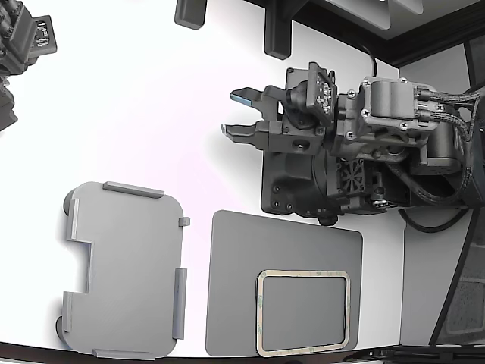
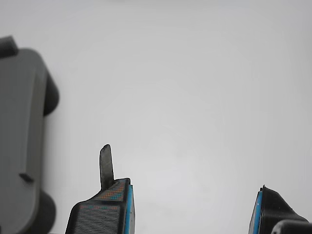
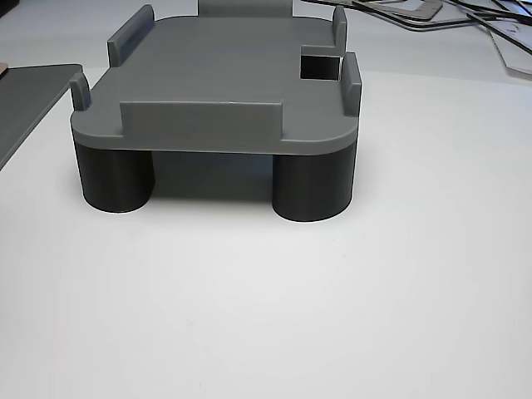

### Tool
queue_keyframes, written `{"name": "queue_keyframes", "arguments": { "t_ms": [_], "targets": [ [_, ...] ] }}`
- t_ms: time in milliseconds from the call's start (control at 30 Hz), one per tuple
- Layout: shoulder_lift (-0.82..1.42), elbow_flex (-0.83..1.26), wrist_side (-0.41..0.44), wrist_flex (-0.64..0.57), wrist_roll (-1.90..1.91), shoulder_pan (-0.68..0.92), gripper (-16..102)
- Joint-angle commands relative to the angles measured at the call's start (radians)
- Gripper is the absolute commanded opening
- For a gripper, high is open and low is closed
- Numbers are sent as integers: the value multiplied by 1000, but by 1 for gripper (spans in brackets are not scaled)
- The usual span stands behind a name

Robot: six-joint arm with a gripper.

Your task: Move top rectangular frame to the holder.

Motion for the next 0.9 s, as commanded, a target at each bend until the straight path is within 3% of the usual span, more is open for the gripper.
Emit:
{"name": "queue_keyframes", "arguments": {
  "t_ms": [0, 200, 367, 567, 767, 867],
  "targets": [
    [-80, -140, 29, -106, -71, 15, 100],
    [9, -52, 23, -192, -64, 15, 100],
    [-40, -80, -15, -198, -52, 37, 100],
    [-230, -276, 104, -23, 80, 261, 100],
    [-423, -479, 181, 244, 282, 468, 100],
    [-469, -509, 236, 299, 403, 603, 100]
  ]
}}
